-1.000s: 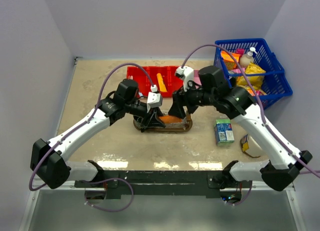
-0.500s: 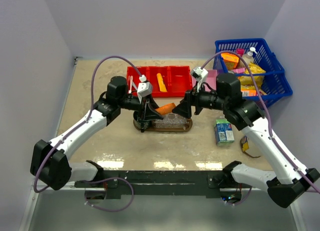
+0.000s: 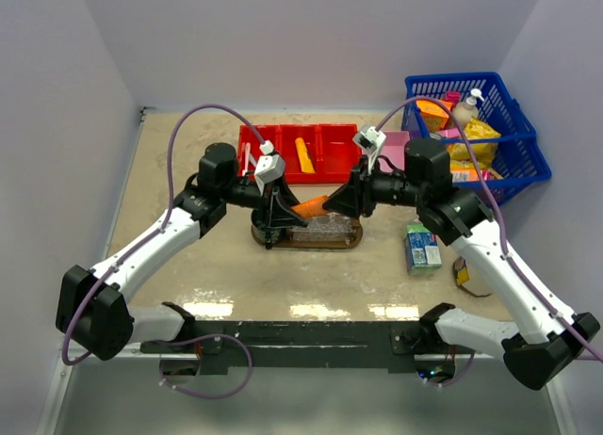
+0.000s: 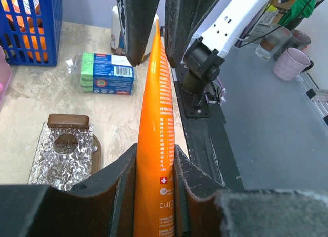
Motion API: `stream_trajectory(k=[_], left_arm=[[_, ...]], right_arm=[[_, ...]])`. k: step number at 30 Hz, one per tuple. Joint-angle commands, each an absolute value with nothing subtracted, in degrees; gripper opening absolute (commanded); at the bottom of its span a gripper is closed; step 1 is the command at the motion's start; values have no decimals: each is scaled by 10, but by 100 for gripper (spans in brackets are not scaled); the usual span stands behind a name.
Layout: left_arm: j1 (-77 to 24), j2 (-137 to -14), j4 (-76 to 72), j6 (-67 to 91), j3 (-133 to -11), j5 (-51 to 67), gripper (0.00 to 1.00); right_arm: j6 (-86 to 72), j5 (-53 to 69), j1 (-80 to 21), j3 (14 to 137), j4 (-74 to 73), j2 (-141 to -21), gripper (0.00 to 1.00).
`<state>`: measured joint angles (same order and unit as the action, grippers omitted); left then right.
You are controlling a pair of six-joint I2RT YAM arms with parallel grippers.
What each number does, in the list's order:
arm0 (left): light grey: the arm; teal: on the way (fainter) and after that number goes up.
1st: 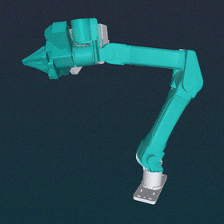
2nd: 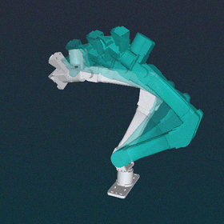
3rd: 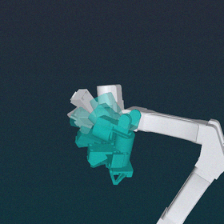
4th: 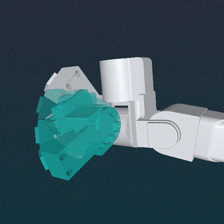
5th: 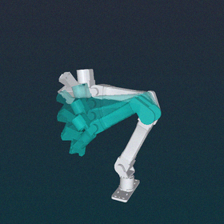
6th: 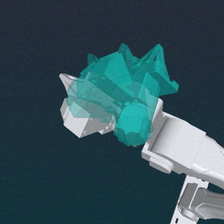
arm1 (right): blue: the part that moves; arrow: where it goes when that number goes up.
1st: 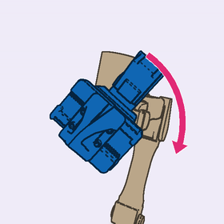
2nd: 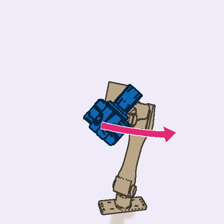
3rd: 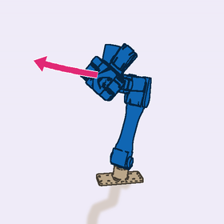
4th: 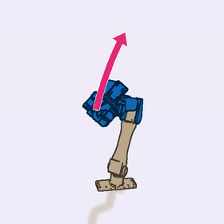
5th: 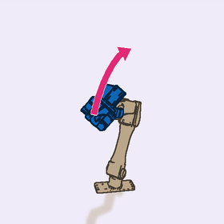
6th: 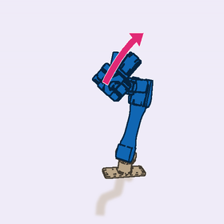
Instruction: Prepare toiletry sets of a toothbrush and toothpaste on the tray
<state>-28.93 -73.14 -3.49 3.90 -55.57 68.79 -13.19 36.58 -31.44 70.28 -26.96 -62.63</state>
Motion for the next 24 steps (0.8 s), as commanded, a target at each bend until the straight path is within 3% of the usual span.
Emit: stream_trajectory(k=[1,8,12,14,16,17,20,22,24], left_arm=[[-289,-715,-75,45,-556,709,4],[-289,-716,-76,45,-555,706,4],[-289,-716,-74,44,-555,703,5],[-289,-716,-70,41,-557,694,9],[-289,-716,-58,32,-562,683,22],[-289,-714,-51,26,-564,675,40],[-286,-699,-40,18,-564,627,72],[-274,-685,-41,18,-560,559,87],[-255,-652,-58,24,-552,500,92]], right_arm=[[-141,404,-315,689,-232,-632,31],[-147,424,-315,673,-214,-632,22],[-156,429,-315,668,-193,-632,1],[-162,424,-315,665,-186,-628,0],[-169,409,-316,666,-181,-623,0],[-170,402,-315,668,-182,-621,0],[-169,373,-315,690,-201,-621,0],[-162,351,-315,712,-235,-621,0],[-149,297,-316,741,-283,-623,0]])
